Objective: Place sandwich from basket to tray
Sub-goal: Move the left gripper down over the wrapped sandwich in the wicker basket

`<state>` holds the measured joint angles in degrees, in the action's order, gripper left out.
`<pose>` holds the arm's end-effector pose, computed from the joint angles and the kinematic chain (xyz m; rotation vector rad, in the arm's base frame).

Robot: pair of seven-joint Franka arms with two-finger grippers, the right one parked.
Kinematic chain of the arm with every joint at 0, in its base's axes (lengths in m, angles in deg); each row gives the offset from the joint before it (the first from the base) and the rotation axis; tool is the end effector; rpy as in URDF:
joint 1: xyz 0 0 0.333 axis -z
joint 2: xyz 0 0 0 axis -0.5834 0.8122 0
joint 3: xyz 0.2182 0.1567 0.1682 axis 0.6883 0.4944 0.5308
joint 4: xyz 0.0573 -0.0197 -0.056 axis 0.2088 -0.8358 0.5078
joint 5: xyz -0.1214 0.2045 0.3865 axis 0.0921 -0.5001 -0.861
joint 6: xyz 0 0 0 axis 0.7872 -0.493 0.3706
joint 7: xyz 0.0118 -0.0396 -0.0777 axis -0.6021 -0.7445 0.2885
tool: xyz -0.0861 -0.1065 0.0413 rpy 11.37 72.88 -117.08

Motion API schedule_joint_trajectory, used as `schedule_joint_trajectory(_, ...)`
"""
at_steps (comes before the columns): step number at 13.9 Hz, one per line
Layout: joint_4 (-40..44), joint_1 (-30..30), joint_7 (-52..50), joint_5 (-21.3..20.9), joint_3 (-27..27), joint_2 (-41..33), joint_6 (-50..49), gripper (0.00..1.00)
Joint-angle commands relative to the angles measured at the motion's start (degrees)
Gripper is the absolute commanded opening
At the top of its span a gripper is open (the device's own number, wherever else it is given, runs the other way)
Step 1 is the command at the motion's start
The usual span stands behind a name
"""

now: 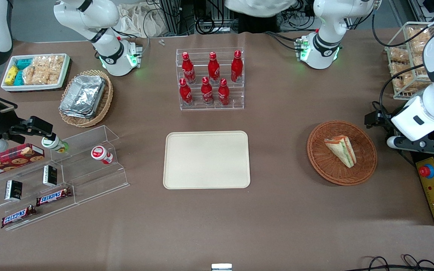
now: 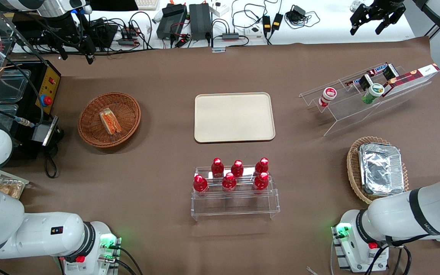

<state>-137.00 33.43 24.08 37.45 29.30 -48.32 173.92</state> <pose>0.6507 -0.0479 0.5096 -3.0954 0.2741 0.2323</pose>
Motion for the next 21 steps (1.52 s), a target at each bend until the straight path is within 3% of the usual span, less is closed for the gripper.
schedule_joint_trajectory(1, 1.52, 0.33, 0.58, 0.39, 0.65, 0.48, -1.8, 1.0)
schedule_joint_trajectory(5, 1.35, 0.15, 0.32, -0.57, 0.74, 0.92, -1.8, 1.0)
schedule_joint_trajectory(8, -3.83, 0.15, -8.7, -1.72, 0.66, 0.49, -0.14, 1.0)
schedule_joint_trajectory(10, -11.97, 0.07, -10.32, -2.33, 0.74, -2.22, 6.16, 1.0)
schedule_joint_trajectory(15, -38.08, -0.2, -15.67, -2.51, 2.94, -8.04, 37.96, 1.0)
schedule_joint_trajectory(18, -40.85, -0.2, -29.36, -2.42, 3.56, -4.98, 44.07, 1.0)
schedule_joint_trajectory(21, -42.25, -0.11, -31.15, -2.42, 3.56, -3.3, 46.88, 1.0)
